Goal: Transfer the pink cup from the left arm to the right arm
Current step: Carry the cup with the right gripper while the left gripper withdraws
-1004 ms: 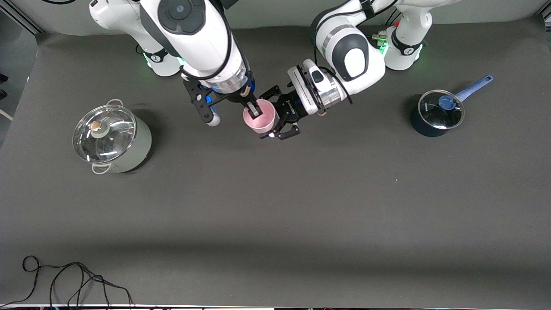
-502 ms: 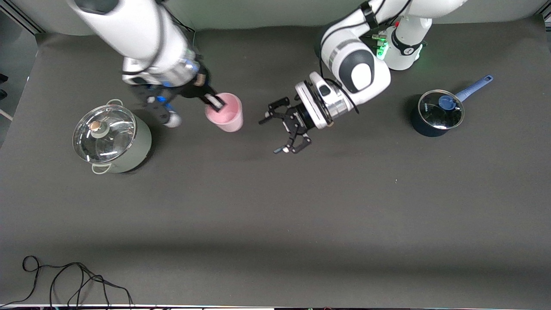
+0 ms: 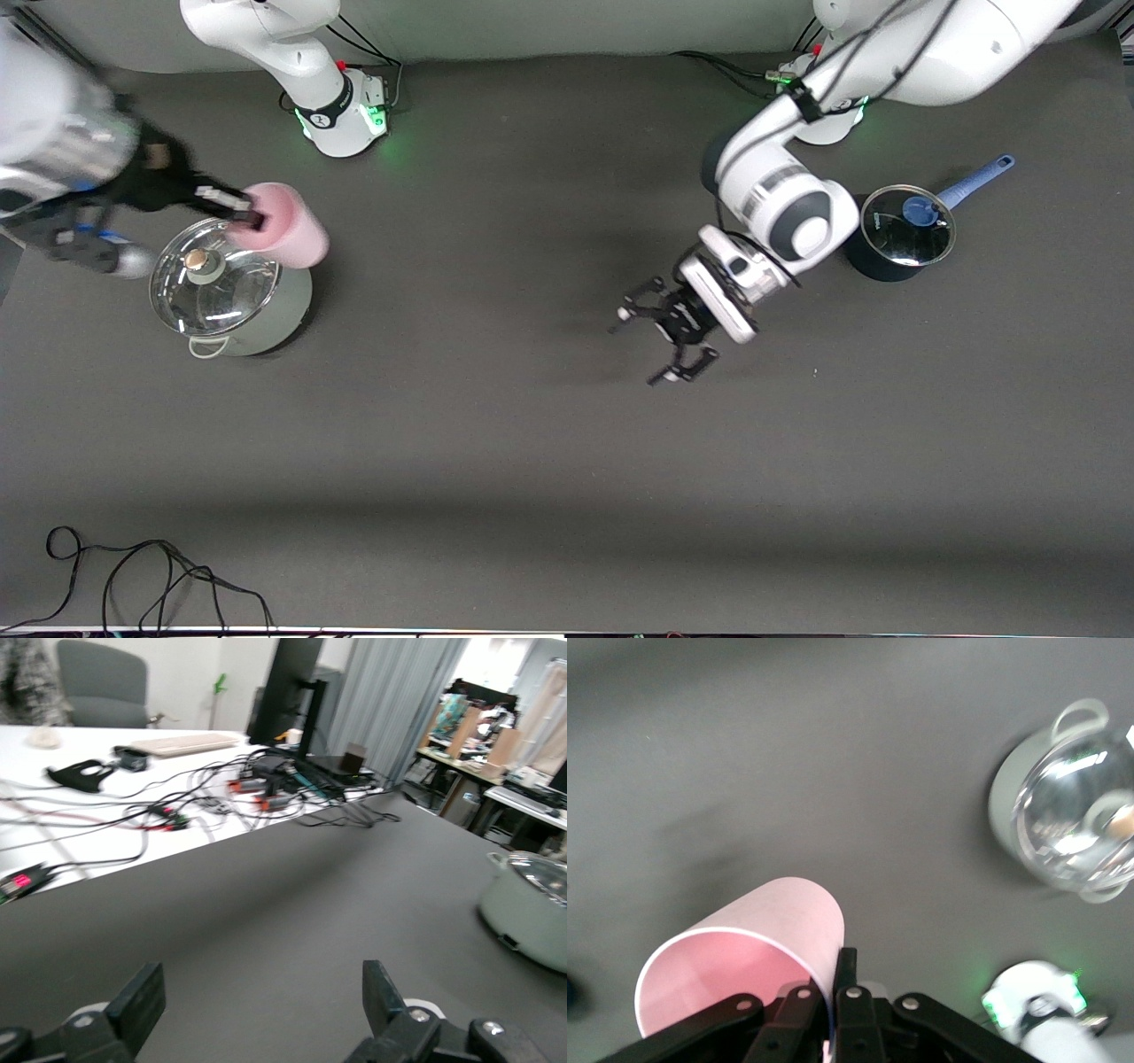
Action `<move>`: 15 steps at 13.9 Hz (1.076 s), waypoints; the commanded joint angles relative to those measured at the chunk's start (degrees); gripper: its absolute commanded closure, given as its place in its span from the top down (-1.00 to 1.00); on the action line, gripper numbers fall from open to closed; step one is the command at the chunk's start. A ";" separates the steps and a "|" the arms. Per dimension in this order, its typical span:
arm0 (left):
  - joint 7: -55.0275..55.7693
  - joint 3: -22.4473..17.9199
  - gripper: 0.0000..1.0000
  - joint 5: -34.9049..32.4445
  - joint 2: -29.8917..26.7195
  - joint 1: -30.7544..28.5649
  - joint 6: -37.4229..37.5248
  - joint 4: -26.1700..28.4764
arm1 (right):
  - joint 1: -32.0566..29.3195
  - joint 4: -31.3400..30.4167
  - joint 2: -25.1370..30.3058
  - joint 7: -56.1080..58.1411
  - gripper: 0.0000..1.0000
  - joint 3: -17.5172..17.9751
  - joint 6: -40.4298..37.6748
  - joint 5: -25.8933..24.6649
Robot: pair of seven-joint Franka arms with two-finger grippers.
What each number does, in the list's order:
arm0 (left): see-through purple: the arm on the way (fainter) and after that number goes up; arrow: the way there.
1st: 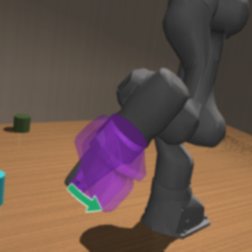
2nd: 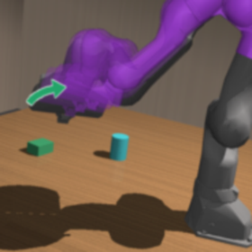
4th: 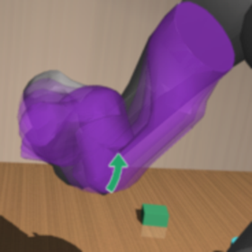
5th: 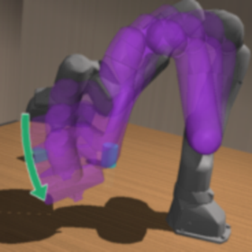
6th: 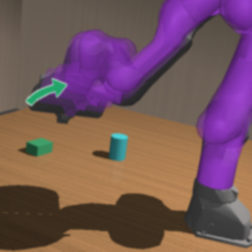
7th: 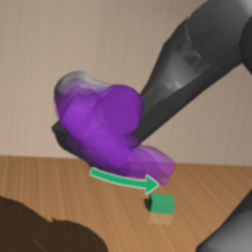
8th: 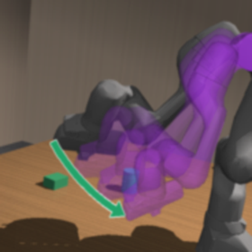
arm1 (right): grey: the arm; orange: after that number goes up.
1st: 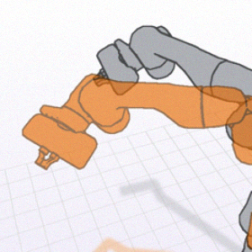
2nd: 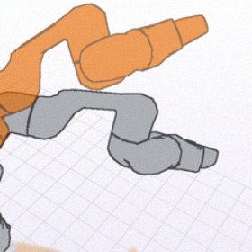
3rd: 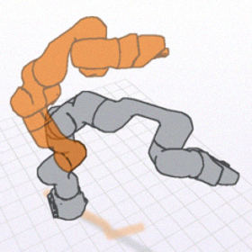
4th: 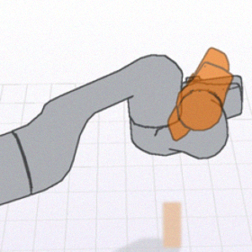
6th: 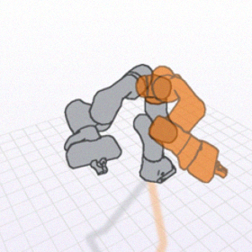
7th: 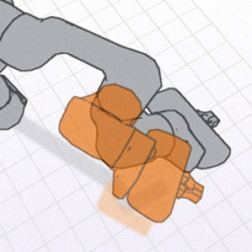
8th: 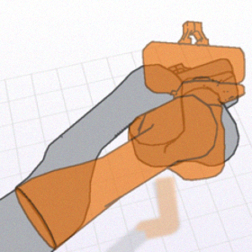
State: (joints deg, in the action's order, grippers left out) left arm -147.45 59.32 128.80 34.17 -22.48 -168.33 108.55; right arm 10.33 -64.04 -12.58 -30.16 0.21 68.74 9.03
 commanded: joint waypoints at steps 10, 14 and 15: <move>50.28 8.62 0.99 -0.92 0.11 -3.18 -7.45 0.96 | 0.13 -40.60 11.00 20.67 -1.00 -6.53 36.16 -5.08; 60.08 10.63 0.99 -0.66 -0.06 -3.18 -13.13 1.05 | -0.31 -55.81 10.83 20.67 -1.00 -6.71 56.72 -4.99; 62.87 11.08 0.99 -0.65 0.02 -3.01 -15.52 0.87 | -0.22 -58.11 9.78 20.67 -1.00 -7.14 61.04 -4.99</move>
State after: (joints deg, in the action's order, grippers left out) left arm -89.79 68.68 128.41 35.11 -25.21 -179.80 109.27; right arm 9.68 -115.60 -4.50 -10.49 -6.06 122.68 5.02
